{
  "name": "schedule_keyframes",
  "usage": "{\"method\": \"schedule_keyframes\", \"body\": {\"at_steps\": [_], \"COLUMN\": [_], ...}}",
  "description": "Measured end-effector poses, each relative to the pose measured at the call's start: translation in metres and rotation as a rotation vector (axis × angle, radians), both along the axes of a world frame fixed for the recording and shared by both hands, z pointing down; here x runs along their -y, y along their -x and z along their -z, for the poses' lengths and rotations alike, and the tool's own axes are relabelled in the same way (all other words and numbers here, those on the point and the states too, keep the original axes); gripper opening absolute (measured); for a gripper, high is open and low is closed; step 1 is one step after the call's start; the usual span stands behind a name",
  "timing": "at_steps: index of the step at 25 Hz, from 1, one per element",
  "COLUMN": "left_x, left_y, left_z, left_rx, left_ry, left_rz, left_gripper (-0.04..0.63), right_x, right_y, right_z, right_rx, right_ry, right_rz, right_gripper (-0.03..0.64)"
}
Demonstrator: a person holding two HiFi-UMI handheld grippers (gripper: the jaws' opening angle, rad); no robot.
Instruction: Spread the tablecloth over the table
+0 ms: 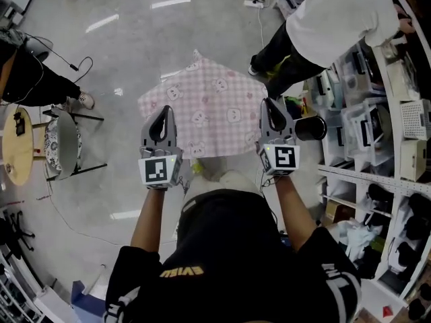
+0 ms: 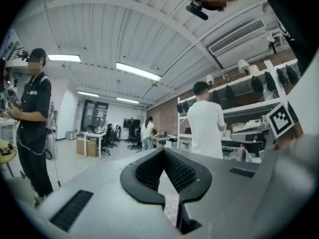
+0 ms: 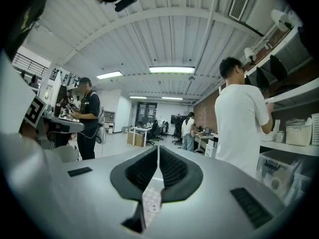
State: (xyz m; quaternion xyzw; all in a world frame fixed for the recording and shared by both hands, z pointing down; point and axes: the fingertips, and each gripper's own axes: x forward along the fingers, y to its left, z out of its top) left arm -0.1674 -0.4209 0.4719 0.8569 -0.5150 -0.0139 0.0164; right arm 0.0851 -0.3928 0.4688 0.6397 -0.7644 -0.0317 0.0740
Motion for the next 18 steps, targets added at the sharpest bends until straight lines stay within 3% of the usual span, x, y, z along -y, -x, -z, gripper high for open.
{"method": "schedule_keyframes", "body": {"at_steps": [1,6,10,18], "left_x": [-0.012,-0.083,-0.148,-0.238], "left_y": [0.001,-0.017,-0.03,-0.053], "left_z": [0.0,0.009,0.018,0.024], "left_rx": [0.003,-0.021,0.011,0.083], "left_ry": [0.006,0.031,0.012,-0.036], "left_rz": [0.014,0.042,0.092,0.098], "left_gripper": [0.018,0.018,0.018,0.018], "right_x": [-0.011,-0.068,-0.122,-0.202], "right_y": [-0.002,-0.01,-0.016,-0.041], "right_z": [0.0,0.005,0.013,0.011], "right_rx": [0.006,0.024,0.049,0.083], "right_ry": [0.002,-0.02,-0.042,-0.056], "right_rz": [0.004,0.037,0.067,0.069], "right_gripper": [0.0,0.0,0.0,0.0]}}
